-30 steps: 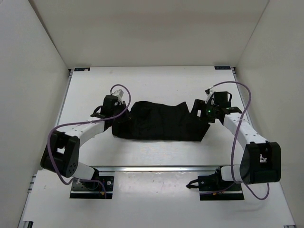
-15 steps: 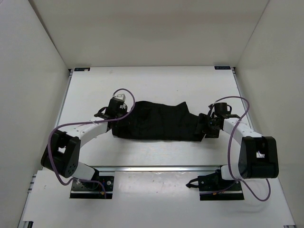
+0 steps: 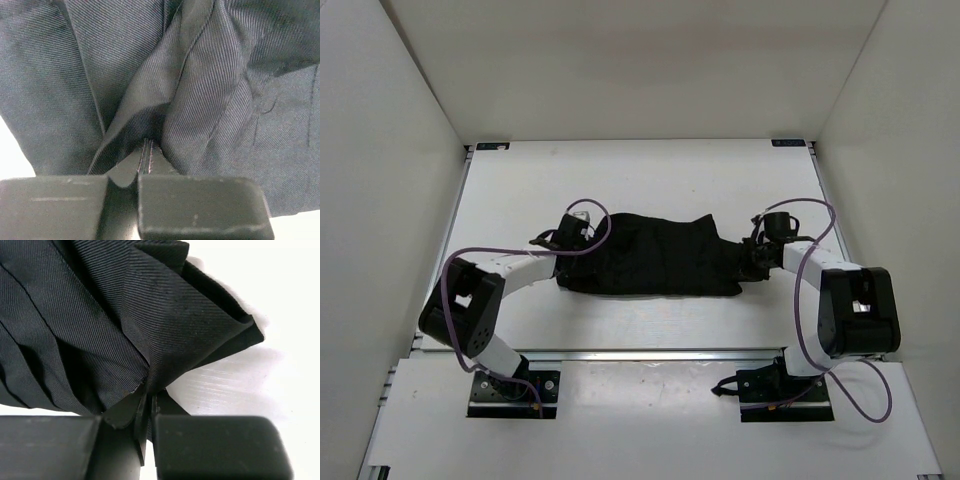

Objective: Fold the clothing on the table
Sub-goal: Fold the skirt

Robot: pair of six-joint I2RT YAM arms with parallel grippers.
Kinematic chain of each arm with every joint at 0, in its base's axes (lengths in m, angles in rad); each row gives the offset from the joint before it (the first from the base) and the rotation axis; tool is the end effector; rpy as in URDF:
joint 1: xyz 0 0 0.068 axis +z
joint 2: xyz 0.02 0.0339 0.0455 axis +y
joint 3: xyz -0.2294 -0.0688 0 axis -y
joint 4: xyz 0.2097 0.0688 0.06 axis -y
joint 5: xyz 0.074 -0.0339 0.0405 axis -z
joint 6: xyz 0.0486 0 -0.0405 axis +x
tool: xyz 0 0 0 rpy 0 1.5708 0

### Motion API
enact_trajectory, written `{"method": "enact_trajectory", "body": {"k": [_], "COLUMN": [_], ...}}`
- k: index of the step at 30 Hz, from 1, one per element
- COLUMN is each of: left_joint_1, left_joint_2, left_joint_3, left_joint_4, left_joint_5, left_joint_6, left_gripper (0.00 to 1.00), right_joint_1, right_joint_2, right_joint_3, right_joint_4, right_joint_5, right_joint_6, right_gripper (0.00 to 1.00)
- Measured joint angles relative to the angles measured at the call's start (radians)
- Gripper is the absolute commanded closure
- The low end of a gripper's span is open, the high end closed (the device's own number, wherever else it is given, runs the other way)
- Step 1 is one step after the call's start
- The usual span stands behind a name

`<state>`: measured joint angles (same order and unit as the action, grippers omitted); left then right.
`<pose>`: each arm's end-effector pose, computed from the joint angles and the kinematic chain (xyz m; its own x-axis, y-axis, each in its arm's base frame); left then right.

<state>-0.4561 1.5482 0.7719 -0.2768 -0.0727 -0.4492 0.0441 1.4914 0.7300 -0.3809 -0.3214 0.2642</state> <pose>0.2413 -0.1145 0.1323 -0.8795 -0.0509 -0.4732 0.0279 0.9870 -0.1580 0.2440 0.0261 0.1317 -0.9223 0.2073 -0.3260 0.0703 0.9199 0.3859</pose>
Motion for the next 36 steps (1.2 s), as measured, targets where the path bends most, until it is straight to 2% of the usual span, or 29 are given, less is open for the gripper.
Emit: {"method": "enact_trajectory", "body": {"k": [6, 11, 16, 19, 23, 28, 36], "left_joint_1": [-0.005, -0.034, -0.084, -0.097, -0.104, -0.099, -0.030], "left_joint_2": [0.042, 0.118, 0.201, 0.252, 0.331, 0.347, 0.360], "left_joint_3": [0.028, 0.095, 0.164, 0.204, 0.270, 0.274, 0.217], "left_joint_4": [0.023, 0.056, 0.095, 0.117, 0.145, 0.177, 0.271], "left_joint_5": [0.035, 0.114, 0.225, 0.301, 0.400, 0.445, 0.582], "left_joint_6": [-0.012, -0.040, -0.095, -0.139, -0.198, -0.254, -0.358], "left_gripper": [1.00, 1.00, 1.00, 1.00, 1.00, 1.00, 1.00], "right_joint_1": [-0.002, 0.010, 0.078, 0.160, 0.298, 0.430, 0.506], "right_joint_2": [0.000, 0.000, -0.003, -0.003, -0.004, 0.002, 0.037], "right_joint_3": [0.066, 0.243, 0.414, 0.483, 0.501, 0.486, 0.416], "right_joint_4": [-0.049, -0.096, -0.106, -0.100, -0.068, -0.036, 0.015], "right_joint_5": [0.004, 0.004, -0.027, -0.043, -0.064, -0.086, -0.108], "right_joint_6": [-0.014, -0.046, -0.066, -0.074, -0.074, -0.055, -0.018], "right_gripper": [1.00, 1.00, 1.00, 1.00, 1.00, 1.00, 1.00]}}
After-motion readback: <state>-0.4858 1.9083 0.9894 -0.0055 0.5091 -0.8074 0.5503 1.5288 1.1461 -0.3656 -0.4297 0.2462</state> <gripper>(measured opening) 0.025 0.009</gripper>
